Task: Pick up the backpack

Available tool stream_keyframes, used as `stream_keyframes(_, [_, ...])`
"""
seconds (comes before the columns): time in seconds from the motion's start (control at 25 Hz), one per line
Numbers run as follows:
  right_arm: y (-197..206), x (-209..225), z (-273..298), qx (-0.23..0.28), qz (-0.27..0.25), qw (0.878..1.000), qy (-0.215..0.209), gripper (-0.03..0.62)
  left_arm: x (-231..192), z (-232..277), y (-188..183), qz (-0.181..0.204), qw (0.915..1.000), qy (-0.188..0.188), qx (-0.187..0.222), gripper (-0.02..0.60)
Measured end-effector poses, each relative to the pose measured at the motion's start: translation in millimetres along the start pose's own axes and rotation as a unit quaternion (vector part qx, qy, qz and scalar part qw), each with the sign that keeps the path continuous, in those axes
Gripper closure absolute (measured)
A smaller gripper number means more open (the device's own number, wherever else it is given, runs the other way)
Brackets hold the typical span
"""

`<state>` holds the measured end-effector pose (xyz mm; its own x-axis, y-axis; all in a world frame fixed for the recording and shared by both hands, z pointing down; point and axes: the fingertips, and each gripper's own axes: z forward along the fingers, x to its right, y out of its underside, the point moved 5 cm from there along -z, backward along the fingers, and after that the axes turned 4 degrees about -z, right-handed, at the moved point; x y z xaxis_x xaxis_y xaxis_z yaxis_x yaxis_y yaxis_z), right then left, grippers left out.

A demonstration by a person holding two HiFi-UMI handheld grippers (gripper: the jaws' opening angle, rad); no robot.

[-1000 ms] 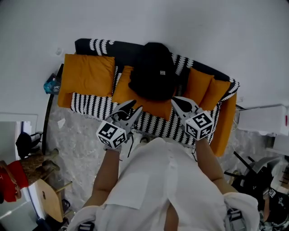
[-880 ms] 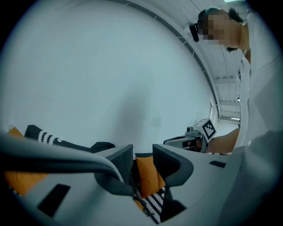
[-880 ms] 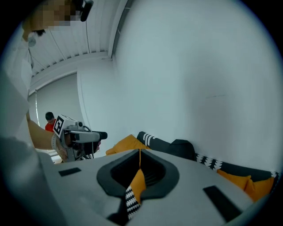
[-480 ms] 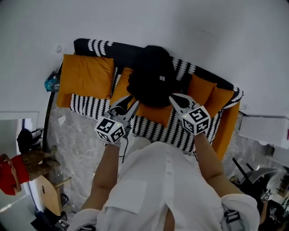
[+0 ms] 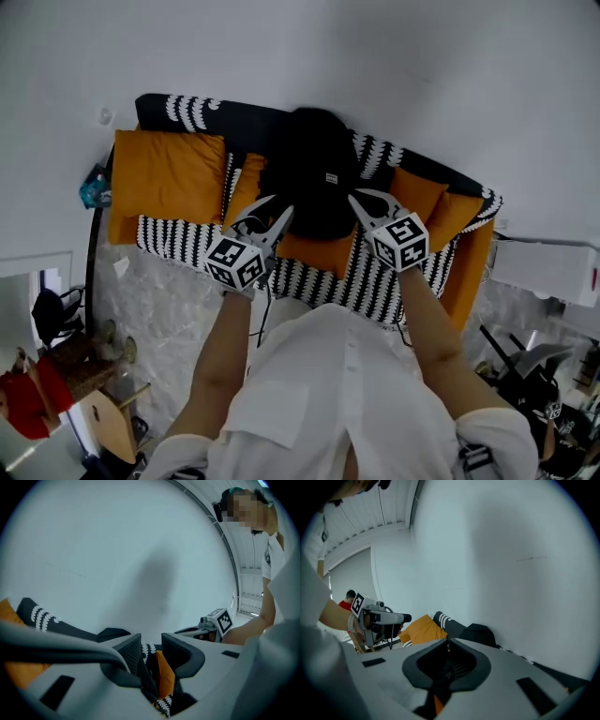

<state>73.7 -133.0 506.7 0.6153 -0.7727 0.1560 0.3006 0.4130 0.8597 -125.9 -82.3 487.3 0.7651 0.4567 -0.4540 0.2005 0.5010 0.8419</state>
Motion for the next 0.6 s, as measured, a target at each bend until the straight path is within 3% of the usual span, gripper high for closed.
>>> stream_keyframes(0.6, [4,56,81,-0.05,-0.006,0.998,0.037,0.562,-75,65,-5,-0.01,0.9987,0.01,-0.049,0.433])
